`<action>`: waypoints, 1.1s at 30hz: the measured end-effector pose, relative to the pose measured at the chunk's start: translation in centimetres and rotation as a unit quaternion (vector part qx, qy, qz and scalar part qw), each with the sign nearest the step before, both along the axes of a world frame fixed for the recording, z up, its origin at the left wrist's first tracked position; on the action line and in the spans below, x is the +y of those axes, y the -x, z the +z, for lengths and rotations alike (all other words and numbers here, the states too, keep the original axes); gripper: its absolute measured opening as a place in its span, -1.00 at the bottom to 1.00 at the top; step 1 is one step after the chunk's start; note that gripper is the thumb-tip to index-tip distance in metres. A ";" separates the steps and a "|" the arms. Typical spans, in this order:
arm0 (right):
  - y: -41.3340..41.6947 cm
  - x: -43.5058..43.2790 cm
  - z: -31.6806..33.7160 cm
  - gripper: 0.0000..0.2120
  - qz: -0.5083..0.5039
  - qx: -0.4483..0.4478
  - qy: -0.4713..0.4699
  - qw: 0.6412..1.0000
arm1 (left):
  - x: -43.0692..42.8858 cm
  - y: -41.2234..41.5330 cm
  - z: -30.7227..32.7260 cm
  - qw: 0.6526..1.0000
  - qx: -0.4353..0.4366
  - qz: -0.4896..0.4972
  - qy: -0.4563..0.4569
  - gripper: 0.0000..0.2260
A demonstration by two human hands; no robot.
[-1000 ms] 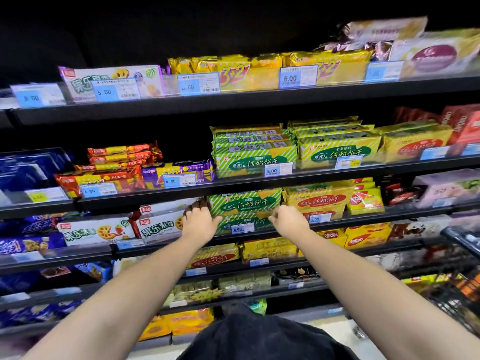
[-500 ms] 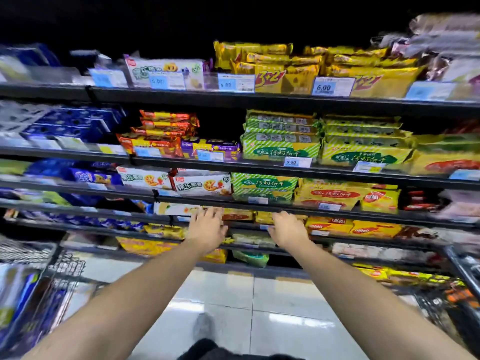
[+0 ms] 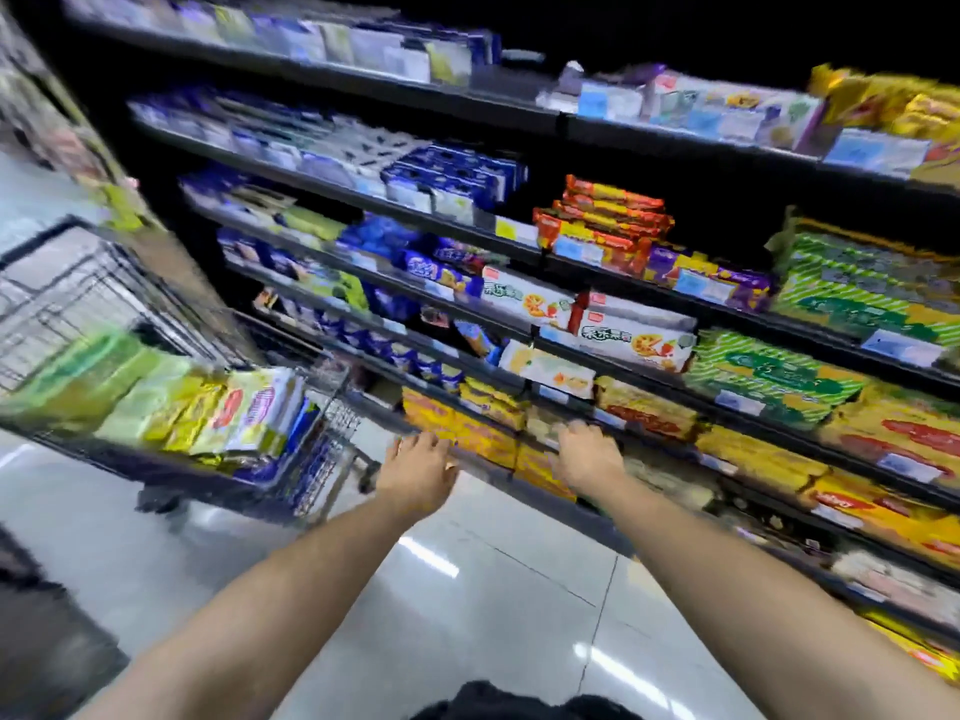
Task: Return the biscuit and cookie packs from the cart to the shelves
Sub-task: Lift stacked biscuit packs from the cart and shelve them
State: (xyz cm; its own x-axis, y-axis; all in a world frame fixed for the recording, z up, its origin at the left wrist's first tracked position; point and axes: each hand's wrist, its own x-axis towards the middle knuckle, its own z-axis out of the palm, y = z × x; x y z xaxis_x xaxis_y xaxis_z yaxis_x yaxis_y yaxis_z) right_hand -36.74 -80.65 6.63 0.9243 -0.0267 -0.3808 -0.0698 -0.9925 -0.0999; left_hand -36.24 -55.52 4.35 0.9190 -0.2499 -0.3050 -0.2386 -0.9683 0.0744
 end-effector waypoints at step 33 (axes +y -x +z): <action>-30.9 53.1 -2.9 -0.49 0.374 0.089 -0.100 0.918 | 44.5 -12.9 -1.4 0.914 0.015 0.404 -0.008 -0.64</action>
State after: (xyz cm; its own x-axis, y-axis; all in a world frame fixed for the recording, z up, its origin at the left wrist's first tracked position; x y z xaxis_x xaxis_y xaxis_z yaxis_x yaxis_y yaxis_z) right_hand -5.82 -27.50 3.74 0.5777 0.6772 -0.4557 0.5916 -0.7321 -0.3378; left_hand -23.36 -11.05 2.96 0.7926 0.5121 -0.3311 0.5578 -0.8282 0.0542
